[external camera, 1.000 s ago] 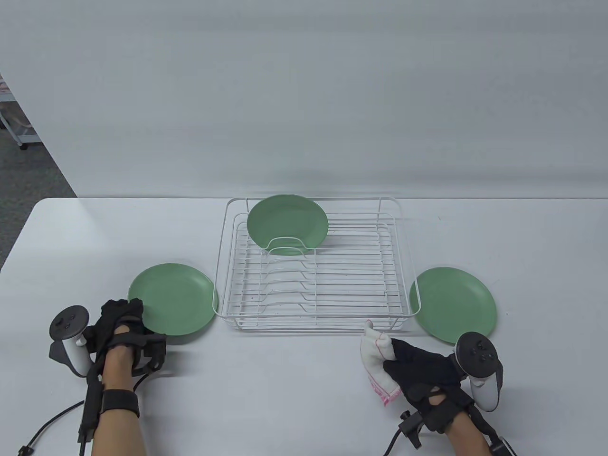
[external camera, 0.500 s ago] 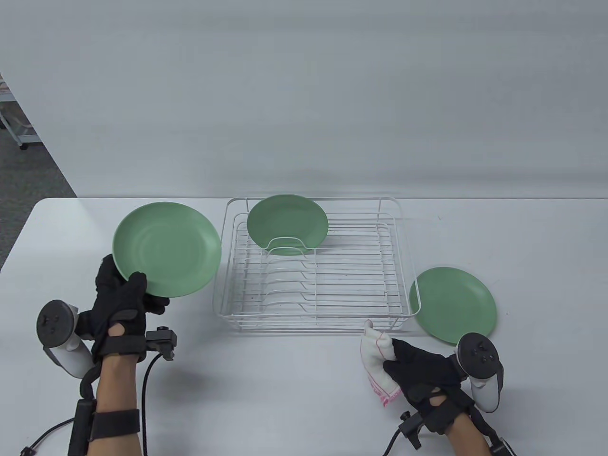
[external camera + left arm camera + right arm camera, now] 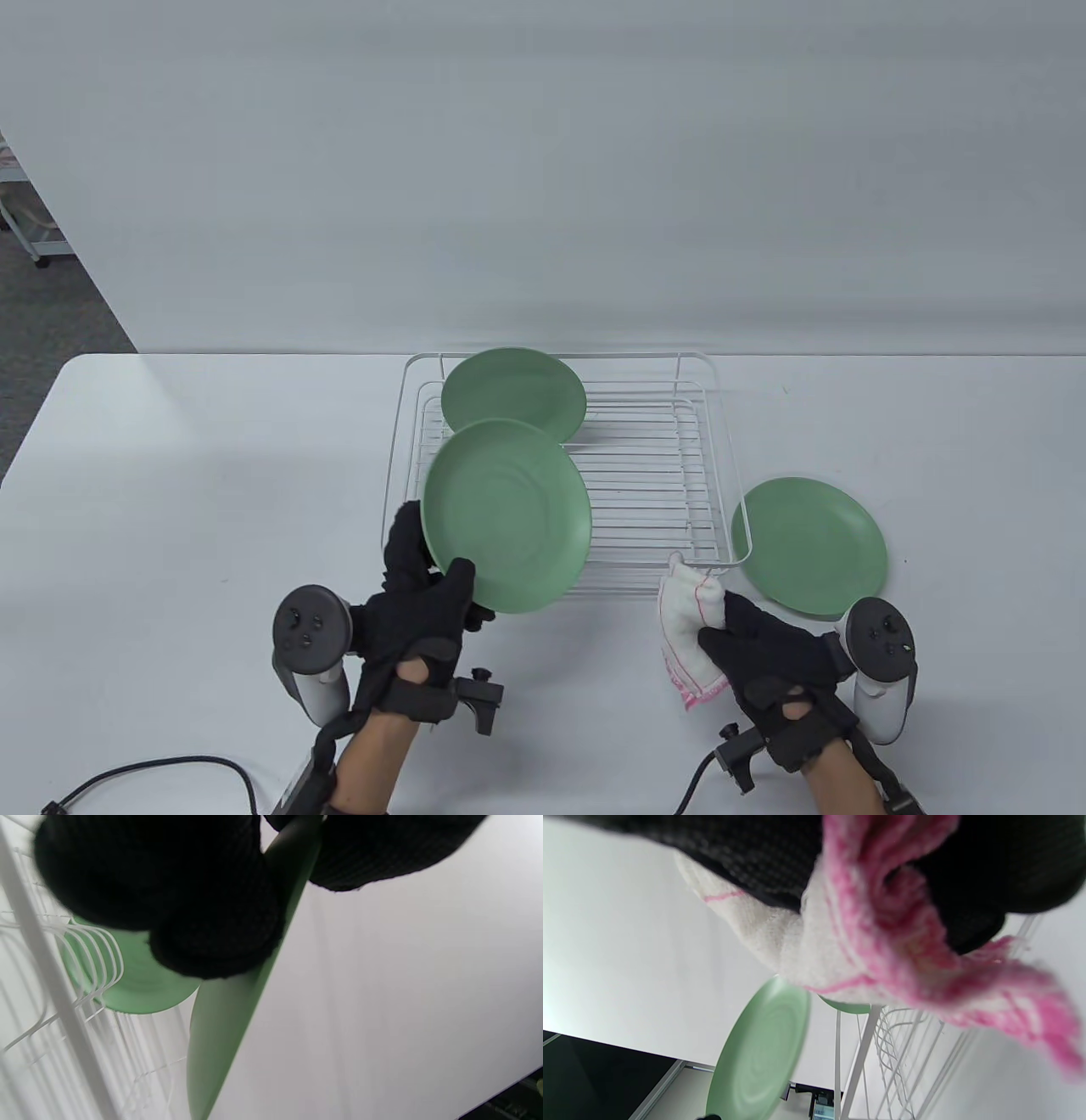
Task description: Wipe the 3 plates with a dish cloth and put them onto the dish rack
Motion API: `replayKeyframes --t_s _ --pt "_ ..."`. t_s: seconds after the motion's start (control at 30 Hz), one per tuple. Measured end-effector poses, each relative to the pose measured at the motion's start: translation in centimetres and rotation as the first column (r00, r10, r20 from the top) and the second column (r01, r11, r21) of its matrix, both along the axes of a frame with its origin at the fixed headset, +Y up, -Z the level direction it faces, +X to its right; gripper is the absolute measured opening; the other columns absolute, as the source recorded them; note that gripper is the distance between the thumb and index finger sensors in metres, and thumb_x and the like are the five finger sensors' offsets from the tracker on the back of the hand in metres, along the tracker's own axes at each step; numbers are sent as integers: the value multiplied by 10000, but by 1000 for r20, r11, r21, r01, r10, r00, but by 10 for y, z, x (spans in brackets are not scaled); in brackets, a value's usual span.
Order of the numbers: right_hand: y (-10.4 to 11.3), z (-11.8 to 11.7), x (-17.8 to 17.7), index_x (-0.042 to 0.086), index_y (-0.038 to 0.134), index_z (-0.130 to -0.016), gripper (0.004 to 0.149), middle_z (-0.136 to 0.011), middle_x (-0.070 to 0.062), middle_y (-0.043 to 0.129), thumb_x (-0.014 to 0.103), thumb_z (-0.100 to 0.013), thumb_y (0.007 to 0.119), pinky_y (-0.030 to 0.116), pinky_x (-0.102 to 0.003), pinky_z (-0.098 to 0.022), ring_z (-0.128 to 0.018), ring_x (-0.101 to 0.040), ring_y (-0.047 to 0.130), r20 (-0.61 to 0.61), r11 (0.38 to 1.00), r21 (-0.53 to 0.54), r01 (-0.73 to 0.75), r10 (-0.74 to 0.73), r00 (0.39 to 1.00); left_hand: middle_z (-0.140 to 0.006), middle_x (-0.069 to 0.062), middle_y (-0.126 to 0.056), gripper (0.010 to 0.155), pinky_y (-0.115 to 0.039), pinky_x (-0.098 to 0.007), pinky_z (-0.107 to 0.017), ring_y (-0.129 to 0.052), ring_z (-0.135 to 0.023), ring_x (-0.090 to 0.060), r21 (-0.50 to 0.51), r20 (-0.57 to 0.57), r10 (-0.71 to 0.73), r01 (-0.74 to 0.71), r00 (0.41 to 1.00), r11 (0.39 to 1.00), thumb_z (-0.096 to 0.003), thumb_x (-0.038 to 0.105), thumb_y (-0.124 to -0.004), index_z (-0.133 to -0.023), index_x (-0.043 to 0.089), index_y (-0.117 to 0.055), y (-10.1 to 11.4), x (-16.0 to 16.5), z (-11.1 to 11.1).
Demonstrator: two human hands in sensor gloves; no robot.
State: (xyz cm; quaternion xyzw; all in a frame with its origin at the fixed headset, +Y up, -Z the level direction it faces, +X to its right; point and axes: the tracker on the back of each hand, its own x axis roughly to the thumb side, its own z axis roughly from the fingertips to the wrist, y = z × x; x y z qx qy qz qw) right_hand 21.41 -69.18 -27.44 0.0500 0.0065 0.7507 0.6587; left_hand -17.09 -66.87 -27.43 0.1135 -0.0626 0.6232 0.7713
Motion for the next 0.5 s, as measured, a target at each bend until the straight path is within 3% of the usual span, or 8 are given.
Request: replayKeyframes --t_s 0.13,0.27,0.4,0.5 --pt "13 -11 -15 176 882 -840 493 -745 -229 948 204 -348 895 848 -576 -314 -469 -490 960 73 993 -2 -117 117 990 -927 -238 -682 801 -966 -420 -217 -1095 -341 -239 55 37 -163 160 986 986 -467 379 -817 -1067 167 -331 -3 26 18" --pt "18 -26 -36 181 879 -843 495 -746 -226 948 209 -349 893 849 -573 -321 -475 -483 961 112 970 -2 -241 240 964 -927 -232 -694 782 -966 -435 -226 -1099 -349 -248 118 83 -224 214 971 970 -468 349 -811 -1064 161 -339 -3 43 26" --pt "18 -38 -48 183 866 -854 502 -752 -234 930 215 -354 889 846 -571 -342 -500 -475 955 131 977 -10 -213 212 968 -933 -227 -686 793 -969 -443 -228 -1100 -346 -268 184 91 -341 320 936 929 -464 336 -815 -1062 147 -329 -7 51 31" --pt "20 -44 -60 183 865 -851 501 -748 -235 931 217 -352 890 851 -571 -334 -489 -480 959 69 996 42 -74 71 995 -945 -210 -689 795 -976 -436 -227 -1109 -347 -264 161 154 -329 304 932 939 -463 335 -812 -1060 135 -326 -13 56 31"
